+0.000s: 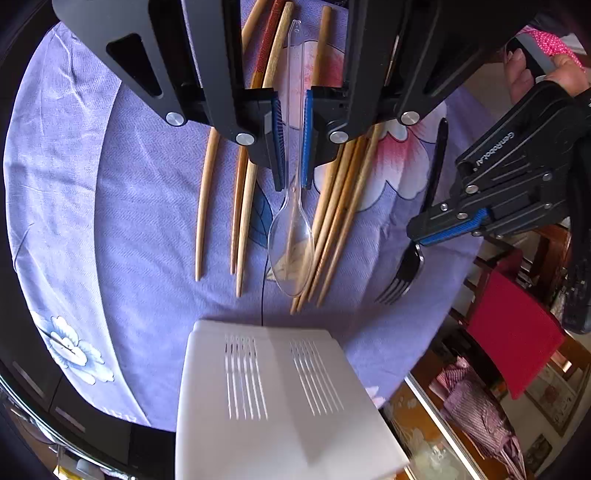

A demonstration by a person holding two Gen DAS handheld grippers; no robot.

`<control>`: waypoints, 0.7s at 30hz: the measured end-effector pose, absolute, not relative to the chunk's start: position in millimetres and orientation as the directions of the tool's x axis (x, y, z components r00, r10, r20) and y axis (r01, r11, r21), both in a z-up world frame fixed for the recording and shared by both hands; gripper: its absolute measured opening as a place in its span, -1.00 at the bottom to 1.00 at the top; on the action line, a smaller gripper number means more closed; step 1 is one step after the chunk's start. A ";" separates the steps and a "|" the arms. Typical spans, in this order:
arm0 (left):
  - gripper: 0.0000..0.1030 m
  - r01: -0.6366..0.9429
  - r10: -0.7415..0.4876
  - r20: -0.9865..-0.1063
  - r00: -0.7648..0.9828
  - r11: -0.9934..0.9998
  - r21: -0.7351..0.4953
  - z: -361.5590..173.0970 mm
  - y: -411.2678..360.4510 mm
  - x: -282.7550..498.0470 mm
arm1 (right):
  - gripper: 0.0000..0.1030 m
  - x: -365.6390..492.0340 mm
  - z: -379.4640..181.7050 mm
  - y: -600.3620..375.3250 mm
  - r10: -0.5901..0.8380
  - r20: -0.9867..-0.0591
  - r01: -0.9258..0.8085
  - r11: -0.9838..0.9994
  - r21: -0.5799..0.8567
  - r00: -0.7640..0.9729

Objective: Organize utensils
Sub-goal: 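Lift the black fork with the left gripper while the right gripper grasps the clear spoon, then drop the fork into the white holder with the left gripper while the right gripper drops the spoon in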

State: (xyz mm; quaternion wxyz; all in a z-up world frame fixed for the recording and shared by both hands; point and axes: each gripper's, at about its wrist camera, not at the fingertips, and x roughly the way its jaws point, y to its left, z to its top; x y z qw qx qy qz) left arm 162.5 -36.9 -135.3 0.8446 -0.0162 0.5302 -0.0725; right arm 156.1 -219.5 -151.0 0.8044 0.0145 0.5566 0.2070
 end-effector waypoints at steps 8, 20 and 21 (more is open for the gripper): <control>-0.83 0.124 -0.184 -0.830 0.526 0.982 -0.139 -81.4 -35.6 160.2 | -0.81 139.3 -92.6 -252.8 0.478 -0.735 -0.328 0.875 0.355 0.480; -0.83 0.159 -0.242 -0.482 0.842 0.965 -0.208 43.3 -55.4 213.9 | -0.81 147.2 -38.8 -283.7 0.519 -0.591 -0.362 0.855 0.372 0.617; -0.83 0.153 -0.236 -0.457 0.857 0.965 -0.211 46.2 -57.4 222.9 | -0.81 148.7 -37.9 -285.5 0.520 -0.586 -0.362 0.854 0.374 0.622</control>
